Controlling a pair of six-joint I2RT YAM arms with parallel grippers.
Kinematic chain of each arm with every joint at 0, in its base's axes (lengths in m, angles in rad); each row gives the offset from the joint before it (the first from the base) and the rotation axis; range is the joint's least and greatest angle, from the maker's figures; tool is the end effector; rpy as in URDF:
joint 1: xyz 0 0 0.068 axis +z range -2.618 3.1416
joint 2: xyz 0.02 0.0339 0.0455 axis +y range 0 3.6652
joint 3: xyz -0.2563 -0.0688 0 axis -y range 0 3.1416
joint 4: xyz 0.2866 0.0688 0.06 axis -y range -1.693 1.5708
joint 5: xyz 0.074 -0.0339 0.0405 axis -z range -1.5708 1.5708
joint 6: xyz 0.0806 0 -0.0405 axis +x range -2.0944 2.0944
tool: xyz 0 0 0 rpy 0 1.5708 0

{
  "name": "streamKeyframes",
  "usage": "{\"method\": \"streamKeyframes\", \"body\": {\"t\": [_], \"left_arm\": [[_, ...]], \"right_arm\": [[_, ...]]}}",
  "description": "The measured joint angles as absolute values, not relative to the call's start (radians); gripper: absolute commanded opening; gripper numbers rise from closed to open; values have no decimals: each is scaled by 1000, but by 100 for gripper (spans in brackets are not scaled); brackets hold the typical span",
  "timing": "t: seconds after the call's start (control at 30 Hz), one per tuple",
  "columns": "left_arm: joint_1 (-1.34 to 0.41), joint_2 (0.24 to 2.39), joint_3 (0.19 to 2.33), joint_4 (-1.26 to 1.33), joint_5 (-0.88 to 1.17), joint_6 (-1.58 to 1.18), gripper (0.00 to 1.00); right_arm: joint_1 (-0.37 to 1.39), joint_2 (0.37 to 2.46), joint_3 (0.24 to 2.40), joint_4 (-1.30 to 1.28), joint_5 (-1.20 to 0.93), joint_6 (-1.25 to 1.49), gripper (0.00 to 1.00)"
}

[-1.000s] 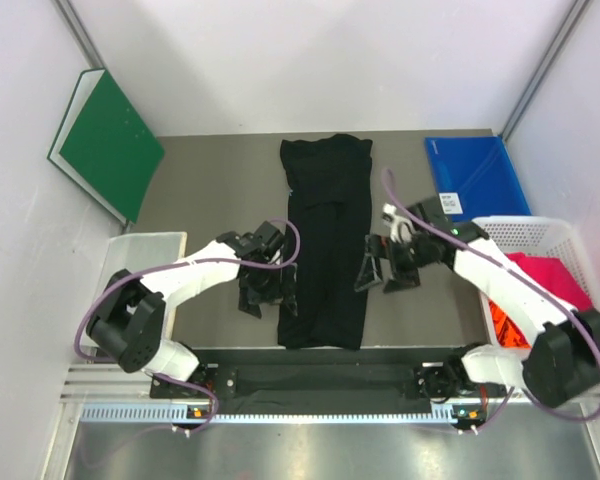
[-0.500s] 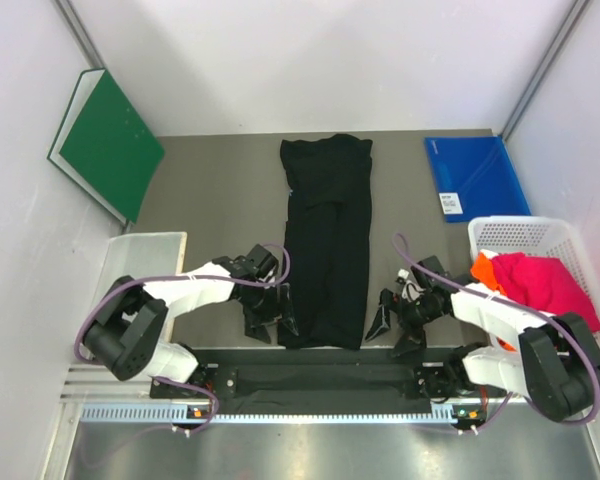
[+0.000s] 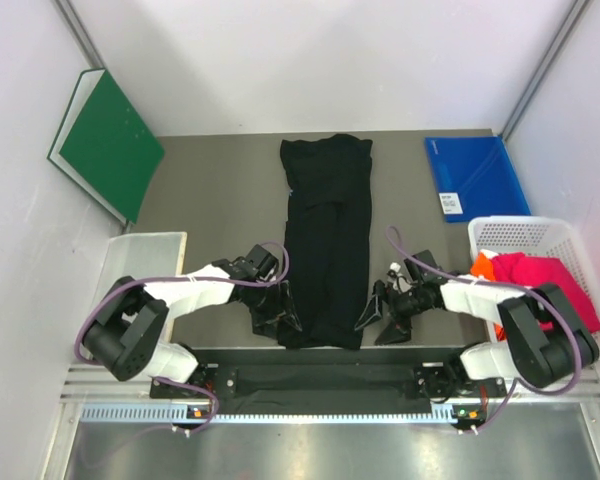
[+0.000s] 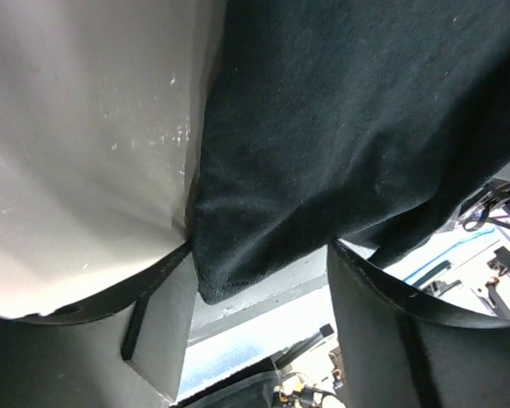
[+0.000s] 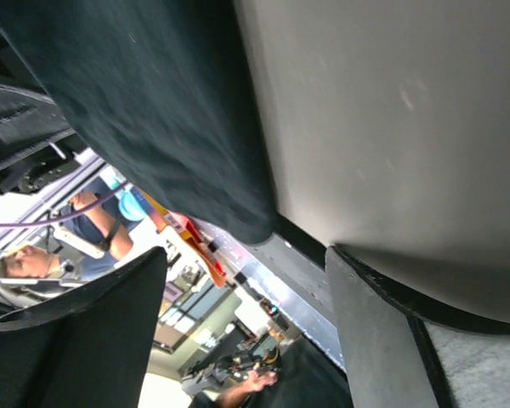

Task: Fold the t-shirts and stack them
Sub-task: Grab the bottom of the folded rectangular tshirt with both arms, then fold the folded rectangular tshirt in 1/3 of the way

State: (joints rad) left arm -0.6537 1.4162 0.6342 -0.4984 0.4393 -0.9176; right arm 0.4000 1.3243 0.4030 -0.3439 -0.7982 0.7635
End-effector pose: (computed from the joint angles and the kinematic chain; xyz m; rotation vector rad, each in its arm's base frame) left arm 0.1921 -0.1903 0.0666 0.2913 -2.9233 0.7671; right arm 0.1781 0.1380 0.0459 -0.3158 -2.6889 -1.1806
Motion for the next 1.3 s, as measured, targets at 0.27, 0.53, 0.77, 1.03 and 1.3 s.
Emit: {"method": "streamKeyframes", "body": {"t": [0.27,0.53,0.77,1.03,1.3], "left_arm": [[-654,1425,635,-485,434,-919,54],[-654,1459,638,-483,426,-915,0],[-654,1452,727,-574,399,-887,0],[-654,1424,935,-703,342,-832,0],[-632,1483,1121,-791,302,-749,0]], "right_arm": [[478,1487,466,-220,-814,799,37],[532,1555,528,-217,-788,758,0],[533,1452,563,-391,-759,728,0],[527,1378,759,-581,-708,663,0],[467,1471,1000,-685,-645,537,0]]}}
